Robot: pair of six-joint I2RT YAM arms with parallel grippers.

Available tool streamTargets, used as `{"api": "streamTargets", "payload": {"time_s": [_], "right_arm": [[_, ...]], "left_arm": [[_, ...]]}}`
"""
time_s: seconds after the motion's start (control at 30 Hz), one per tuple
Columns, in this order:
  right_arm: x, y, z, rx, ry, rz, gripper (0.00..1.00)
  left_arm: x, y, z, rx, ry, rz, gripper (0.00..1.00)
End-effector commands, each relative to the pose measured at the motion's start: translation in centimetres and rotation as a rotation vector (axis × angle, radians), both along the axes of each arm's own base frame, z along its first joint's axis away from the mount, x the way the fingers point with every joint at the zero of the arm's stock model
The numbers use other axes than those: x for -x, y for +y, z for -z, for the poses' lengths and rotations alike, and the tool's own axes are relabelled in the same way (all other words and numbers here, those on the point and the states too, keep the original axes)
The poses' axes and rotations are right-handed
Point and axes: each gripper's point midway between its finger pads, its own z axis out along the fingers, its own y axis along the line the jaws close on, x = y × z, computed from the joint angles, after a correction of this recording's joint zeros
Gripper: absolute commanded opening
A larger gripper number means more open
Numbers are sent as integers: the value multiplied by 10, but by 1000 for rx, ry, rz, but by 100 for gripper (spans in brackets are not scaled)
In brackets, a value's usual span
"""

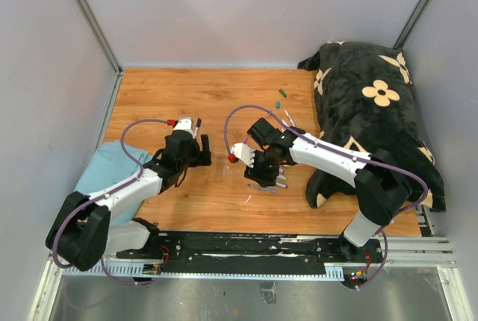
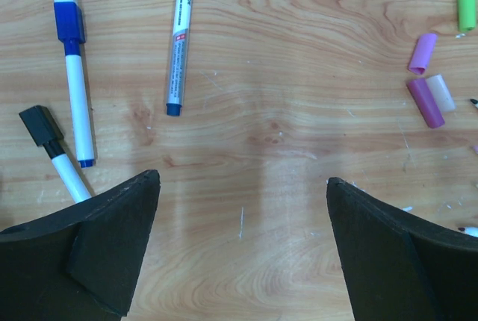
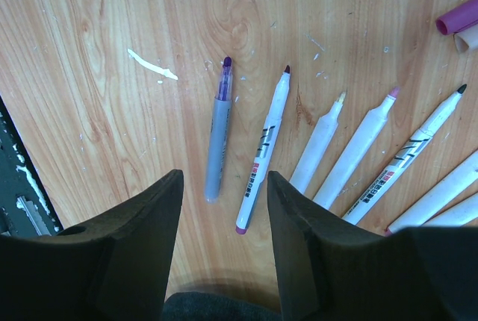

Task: Open the pen caps
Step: Pick up the pen from the center of the board.

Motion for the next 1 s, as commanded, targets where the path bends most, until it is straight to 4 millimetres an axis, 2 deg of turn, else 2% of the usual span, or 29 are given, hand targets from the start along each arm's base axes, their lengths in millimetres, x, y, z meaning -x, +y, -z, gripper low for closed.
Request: {"api": "streamTargets", "payload": {"time_s": [0.0, 0.07, 0.23, 0.43, 0.7, 0.97], "right_arm": [[-1, -1, -11, -23, -3, -7, 50], [-1, 0, -12, -24, -3, -8, 50], [-1, -1, -13, -26, -3, -6, 50], [0, -1, -13, -31, 0, -6, 50], [0, 0, -14, -37, 1, -7, 50], [0, -1, -13, -35, 5, -7, 50]], "left_arm": [[-14, 8, -2, -70, 28, -27, 95], [-24, 12, -3, -99, 39, -42, 90], [-55, 22, -5, -116, 69, -66, 70], [-77, 23, 19, -140, 163, -39, 53], [-89, 26, 49, -142, 256, -16, 38], [-86, 29, 58, -137, 289, -19, 25]]}}
